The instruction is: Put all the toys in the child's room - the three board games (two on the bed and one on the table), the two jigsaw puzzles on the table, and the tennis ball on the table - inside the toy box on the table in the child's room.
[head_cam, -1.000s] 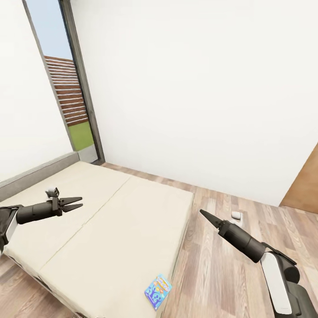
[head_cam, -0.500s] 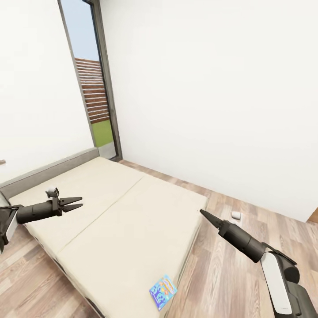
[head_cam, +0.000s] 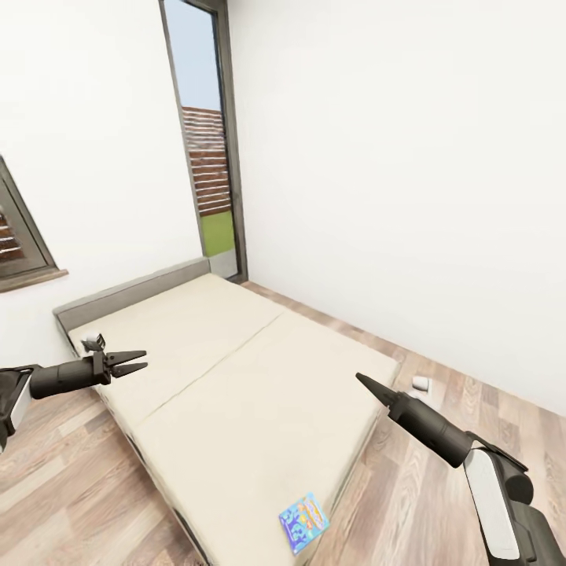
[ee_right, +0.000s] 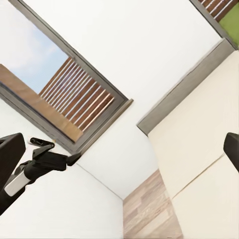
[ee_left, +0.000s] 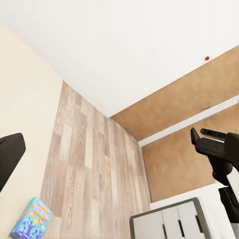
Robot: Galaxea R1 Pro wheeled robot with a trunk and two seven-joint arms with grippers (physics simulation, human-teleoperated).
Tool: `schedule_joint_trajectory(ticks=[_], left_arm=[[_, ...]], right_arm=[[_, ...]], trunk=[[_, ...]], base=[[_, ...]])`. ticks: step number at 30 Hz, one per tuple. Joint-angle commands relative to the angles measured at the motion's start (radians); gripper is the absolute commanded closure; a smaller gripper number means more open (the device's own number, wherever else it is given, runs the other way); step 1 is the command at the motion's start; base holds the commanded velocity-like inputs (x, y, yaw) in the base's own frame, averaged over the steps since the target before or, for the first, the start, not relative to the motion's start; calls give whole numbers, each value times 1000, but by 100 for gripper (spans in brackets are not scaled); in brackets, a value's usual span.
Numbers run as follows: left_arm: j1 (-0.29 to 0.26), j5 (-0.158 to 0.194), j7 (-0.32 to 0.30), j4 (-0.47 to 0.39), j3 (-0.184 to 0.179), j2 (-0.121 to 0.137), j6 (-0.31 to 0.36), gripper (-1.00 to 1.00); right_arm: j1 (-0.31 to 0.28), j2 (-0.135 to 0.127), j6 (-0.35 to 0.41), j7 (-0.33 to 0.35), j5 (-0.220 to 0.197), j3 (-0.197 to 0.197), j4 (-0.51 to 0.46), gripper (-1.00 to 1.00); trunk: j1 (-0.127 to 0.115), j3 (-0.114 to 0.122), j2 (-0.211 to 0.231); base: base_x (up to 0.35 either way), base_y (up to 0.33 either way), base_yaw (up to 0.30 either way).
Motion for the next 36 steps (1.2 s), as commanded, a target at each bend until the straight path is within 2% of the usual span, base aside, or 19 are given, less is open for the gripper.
schedule_joint_trajectory(ticks=[1, 13, 36], left_arm=[[-1, -2, -5, 0, 1, 0, 11, -100], [-1, -3, -5, 0, 0, -5, 11, -100], [-1, -4, -5, 0, 0, -13, 11, -100]], right_arm=[[-1, 0, 6, 1, -3, -1, 0, -100], [-1, 0, 6, 2, -3, -1, 0, -100], [-1, -2, 6, 3, -3, -2, 0, -100]], trunk=[[1, -2, -2], [1, -2, -2], [1, -2, -2]], base=[[0, -254, 291], [0, -108, 291], [0, -287, 292]])
